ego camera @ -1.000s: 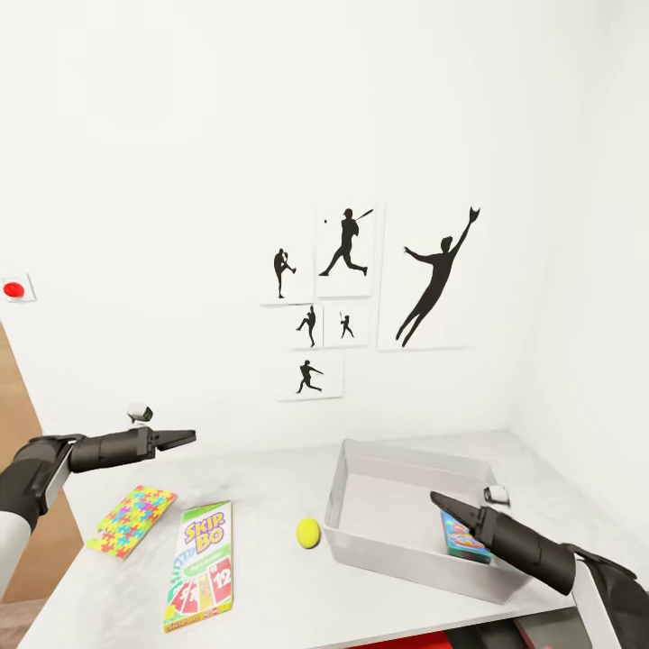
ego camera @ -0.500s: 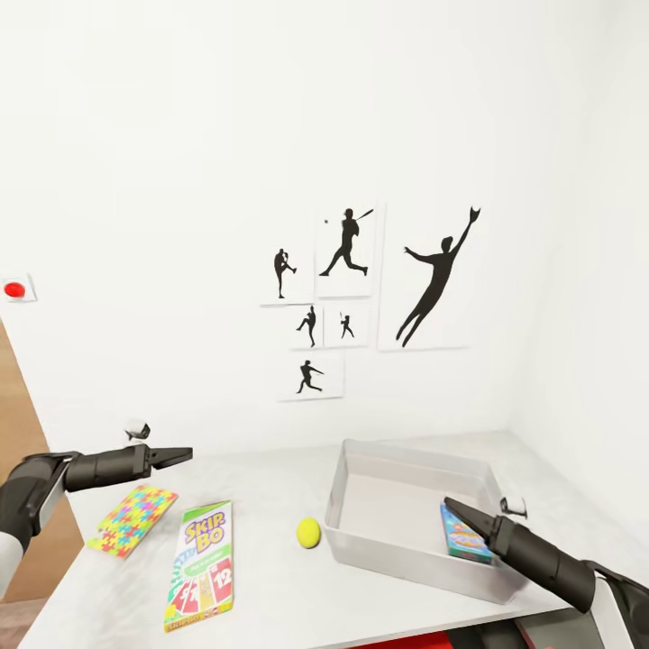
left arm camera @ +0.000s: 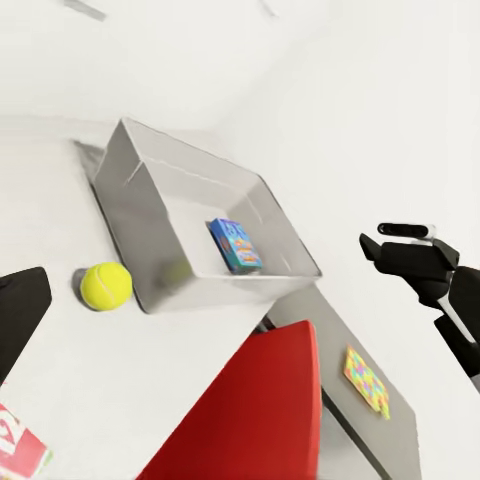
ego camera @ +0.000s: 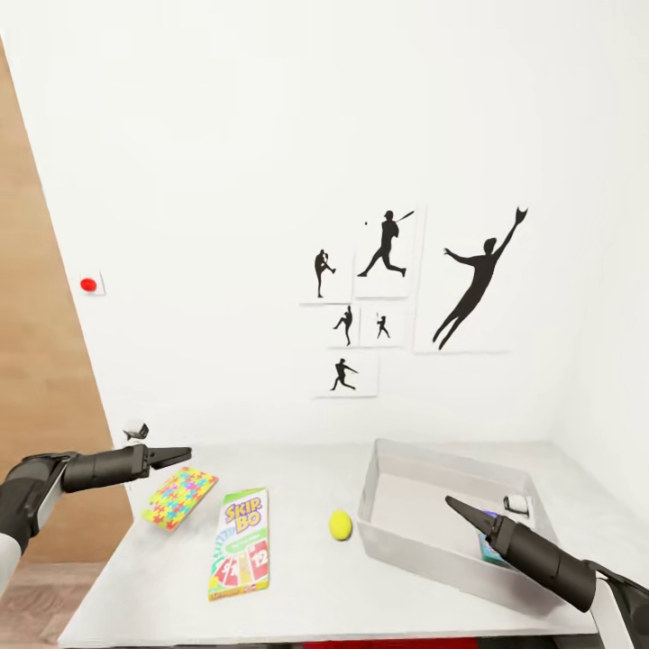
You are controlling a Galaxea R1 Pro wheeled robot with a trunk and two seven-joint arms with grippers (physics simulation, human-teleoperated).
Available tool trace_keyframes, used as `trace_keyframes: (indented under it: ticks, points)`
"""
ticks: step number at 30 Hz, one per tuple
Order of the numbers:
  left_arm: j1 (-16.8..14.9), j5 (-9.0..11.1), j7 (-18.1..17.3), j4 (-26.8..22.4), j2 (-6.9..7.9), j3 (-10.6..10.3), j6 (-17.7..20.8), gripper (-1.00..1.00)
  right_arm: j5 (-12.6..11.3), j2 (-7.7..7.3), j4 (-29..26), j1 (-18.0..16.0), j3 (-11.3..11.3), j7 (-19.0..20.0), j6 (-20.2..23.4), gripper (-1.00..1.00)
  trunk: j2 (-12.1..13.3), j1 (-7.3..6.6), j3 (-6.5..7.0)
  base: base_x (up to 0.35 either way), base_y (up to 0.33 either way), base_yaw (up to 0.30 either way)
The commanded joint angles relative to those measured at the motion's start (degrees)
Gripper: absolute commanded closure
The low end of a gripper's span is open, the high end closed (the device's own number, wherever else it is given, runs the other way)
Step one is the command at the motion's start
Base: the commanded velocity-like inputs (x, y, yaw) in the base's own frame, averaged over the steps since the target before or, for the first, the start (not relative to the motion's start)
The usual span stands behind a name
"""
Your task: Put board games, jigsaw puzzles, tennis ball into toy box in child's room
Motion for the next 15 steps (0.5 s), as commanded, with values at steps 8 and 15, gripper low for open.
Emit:
trace_keyframes:
  ticks: [8,15]
  points:
    - [0.0,0.0,-0.2,0.0,0.18,0.2,0.6,-1.0,-0.2,0.0,0.0,0.0,0.0,0.0,0.3,-1.0,-0.1,0.0,-0.01,-0.077,0.032,0.287]
    - [0.0,0.1,-0.2,0.0,0.16,0.3,0.6,-1.0,-0.1,0.0,0.0,0.0,0.0,-0.1,0.4,-1.0,-0.1,0.0,-0.1,-0.062,0.003,0.289]
